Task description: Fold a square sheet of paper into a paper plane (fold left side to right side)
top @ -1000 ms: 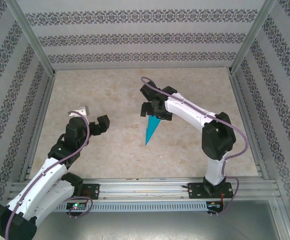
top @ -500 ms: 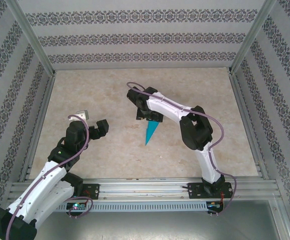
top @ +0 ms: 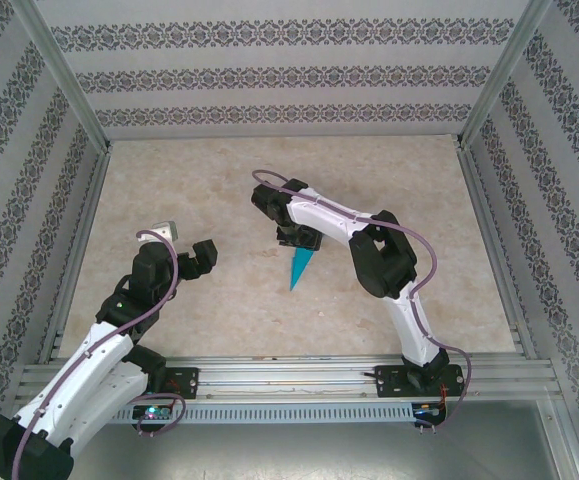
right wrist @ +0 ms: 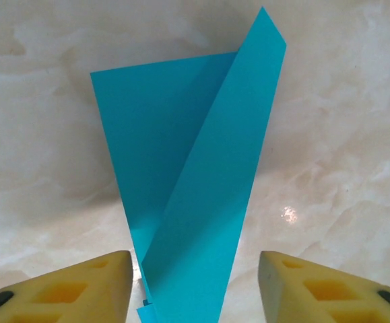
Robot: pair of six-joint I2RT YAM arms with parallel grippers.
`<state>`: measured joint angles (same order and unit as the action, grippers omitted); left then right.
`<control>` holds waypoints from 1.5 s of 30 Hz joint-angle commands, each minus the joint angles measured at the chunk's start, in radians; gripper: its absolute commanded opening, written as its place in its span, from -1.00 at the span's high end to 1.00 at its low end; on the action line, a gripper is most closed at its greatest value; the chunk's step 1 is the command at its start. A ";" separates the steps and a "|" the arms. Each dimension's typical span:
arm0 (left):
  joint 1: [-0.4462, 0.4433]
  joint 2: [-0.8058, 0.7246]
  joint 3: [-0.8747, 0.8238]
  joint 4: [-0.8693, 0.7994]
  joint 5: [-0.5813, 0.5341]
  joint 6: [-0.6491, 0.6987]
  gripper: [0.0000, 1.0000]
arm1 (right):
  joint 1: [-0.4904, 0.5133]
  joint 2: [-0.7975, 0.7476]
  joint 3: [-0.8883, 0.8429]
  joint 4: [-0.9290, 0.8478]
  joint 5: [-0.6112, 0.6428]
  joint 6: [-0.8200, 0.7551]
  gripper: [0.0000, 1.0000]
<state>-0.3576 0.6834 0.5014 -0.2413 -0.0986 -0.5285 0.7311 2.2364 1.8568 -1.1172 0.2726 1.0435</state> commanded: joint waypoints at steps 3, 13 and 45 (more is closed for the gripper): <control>0.017 0.005 -0.001 -0.009 -0.004 -0.019 -1.00 | 0.012 0.014 -0.011 -0.004 0.014 0.028 0.09; 0.019 0.016 0.020 -0.030 0.002 -0.022 -1.00 | 0.013 0.015 -0.045 0.031 -0.004 0.037 0.28; 0.040 0.040 0.086 0.145 0.075 -0.111 -1.00 | -0.212 -0.862 -0.941 1.107 -0.604 -0.348 1.00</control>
<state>-0.3332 0.7189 0.5724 -0.1753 -0.0467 -0.6094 0.5907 1.3880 0.9909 -0.3191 -0.0219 0.7567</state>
